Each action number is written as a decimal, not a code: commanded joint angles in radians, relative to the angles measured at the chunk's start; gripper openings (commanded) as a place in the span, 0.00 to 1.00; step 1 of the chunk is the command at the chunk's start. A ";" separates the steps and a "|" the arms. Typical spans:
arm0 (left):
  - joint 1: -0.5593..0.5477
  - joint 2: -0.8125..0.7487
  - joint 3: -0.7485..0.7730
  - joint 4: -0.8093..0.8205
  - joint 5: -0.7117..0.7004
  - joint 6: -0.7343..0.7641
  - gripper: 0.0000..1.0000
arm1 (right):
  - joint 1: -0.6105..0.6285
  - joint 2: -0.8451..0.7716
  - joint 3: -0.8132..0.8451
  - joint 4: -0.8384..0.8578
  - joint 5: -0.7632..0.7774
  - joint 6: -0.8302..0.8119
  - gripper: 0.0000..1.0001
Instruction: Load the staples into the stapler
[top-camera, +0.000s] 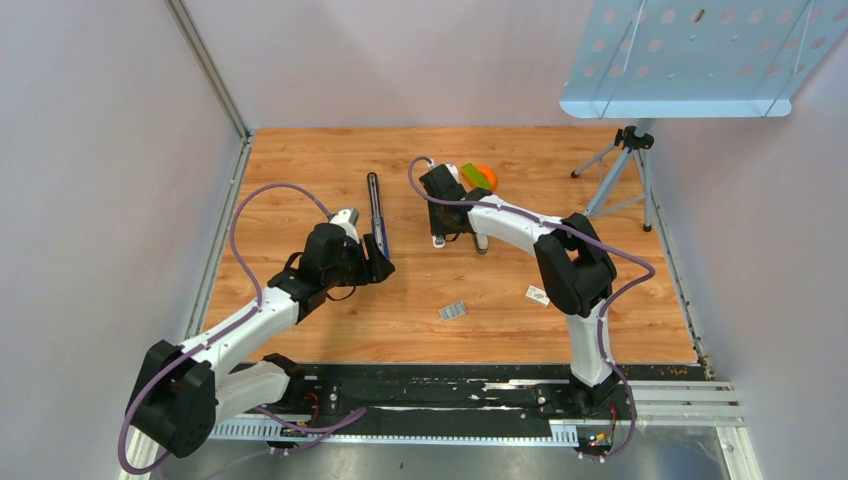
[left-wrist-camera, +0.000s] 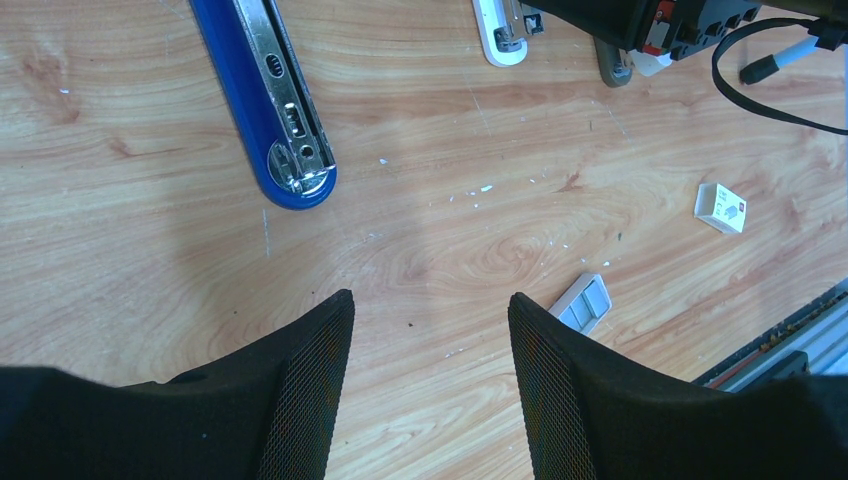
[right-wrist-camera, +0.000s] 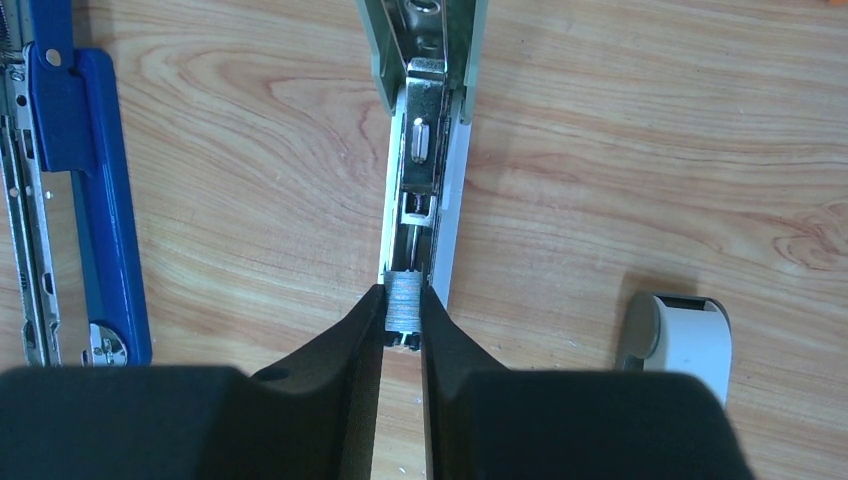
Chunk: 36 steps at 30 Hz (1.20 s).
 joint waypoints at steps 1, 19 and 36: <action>0.012 -0.013 -0.007 -0.009 -0.008 0.015 0.61 | 0.013 0.034 0.016 -0.006 0.012 0.018 0.20; 0.017 -0.022 -0.002 -0.013 -0.002 0.012 0.61 | 0.016 0.048 -0.003 -0.019 0.023 0.010 0.21; 0.019 -0.028 0.003 -0.014 0.006 0.005 0.62 | 0.034 0.030 0.008 -0.069 0.049 -0.002 0.24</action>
